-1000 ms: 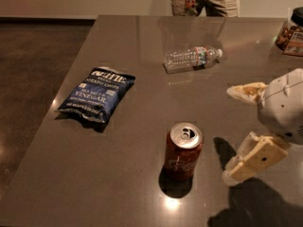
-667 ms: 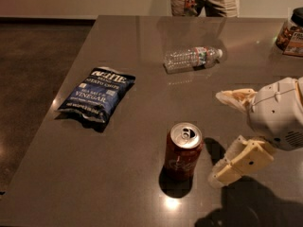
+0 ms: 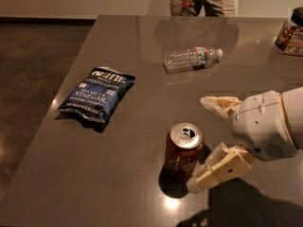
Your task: Knock coke can over
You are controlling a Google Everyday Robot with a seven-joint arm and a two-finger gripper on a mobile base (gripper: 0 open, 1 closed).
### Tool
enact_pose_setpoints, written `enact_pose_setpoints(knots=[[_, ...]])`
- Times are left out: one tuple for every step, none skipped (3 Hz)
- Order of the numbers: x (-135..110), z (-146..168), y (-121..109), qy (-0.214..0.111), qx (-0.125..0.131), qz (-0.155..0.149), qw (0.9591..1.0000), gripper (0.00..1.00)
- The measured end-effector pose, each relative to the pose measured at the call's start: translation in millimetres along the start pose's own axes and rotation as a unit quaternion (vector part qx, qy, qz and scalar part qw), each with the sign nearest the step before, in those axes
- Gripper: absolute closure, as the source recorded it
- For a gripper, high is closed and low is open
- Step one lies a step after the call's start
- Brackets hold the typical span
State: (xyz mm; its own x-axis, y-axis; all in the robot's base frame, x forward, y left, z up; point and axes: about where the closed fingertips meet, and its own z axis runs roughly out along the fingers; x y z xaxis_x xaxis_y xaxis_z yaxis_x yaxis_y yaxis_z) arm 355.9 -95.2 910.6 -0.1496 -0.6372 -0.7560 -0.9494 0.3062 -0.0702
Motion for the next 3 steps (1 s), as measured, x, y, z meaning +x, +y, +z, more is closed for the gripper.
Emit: enact_pose_setpoints(knots=[[-2, 11, 4, -0.018, 0.003, -0.007, 0.9998, 0.00], [-6, 25, 6, -0.034, -0.002, -0.002, 0.9994, 0.03], [-8, 30, 5, -0.042, -0.012, 0.012, 0.9990, 0.25]])
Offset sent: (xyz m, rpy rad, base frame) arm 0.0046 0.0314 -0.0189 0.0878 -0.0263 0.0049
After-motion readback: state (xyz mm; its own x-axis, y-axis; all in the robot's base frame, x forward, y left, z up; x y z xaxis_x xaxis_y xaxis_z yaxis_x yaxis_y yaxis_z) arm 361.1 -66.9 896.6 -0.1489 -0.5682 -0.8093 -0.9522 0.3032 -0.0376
